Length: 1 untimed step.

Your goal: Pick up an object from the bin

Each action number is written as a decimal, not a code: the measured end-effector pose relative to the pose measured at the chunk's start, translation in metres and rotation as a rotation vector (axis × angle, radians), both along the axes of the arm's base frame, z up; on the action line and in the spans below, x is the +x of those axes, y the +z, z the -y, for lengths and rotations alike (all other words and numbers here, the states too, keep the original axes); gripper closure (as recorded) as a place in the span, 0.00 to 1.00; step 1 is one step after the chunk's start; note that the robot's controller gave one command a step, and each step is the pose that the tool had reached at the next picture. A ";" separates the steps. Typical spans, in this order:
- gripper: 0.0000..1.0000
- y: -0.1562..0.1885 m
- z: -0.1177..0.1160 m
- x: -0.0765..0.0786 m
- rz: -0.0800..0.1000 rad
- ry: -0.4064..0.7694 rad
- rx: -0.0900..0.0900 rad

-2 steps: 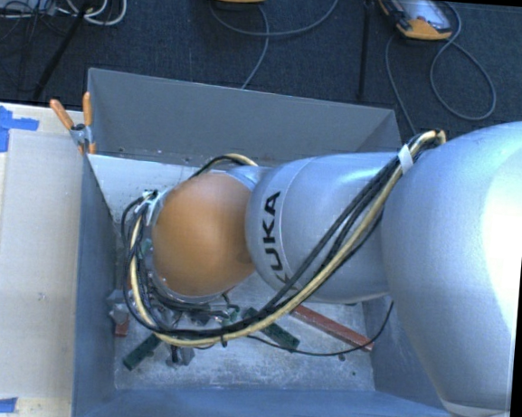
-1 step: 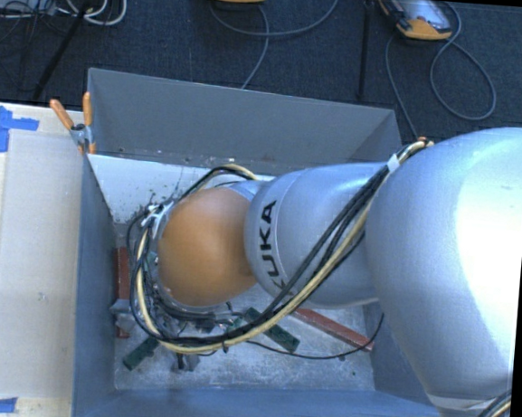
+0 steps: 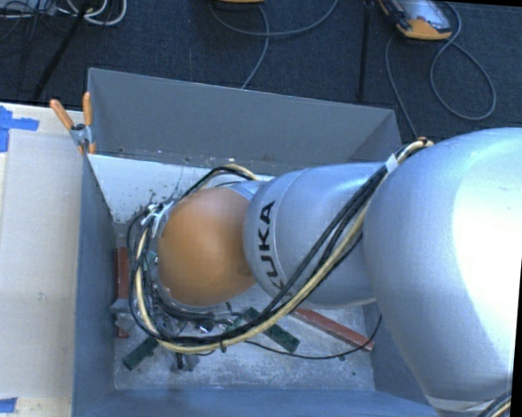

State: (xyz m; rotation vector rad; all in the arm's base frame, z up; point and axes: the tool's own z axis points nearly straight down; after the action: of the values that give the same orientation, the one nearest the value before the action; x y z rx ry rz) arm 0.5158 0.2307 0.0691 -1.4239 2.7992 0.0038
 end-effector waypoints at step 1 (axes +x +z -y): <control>1.00 0.000 0.000 0.000 0.000 -0.001 -0.001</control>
Offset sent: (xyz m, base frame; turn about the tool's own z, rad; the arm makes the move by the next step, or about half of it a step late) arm 0.0000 0.0000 0.0000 0.0000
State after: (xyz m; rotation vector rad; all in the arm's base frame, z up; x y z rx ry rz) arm 0.5158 0.2305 0.0687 -1.4229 2.8005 0.0029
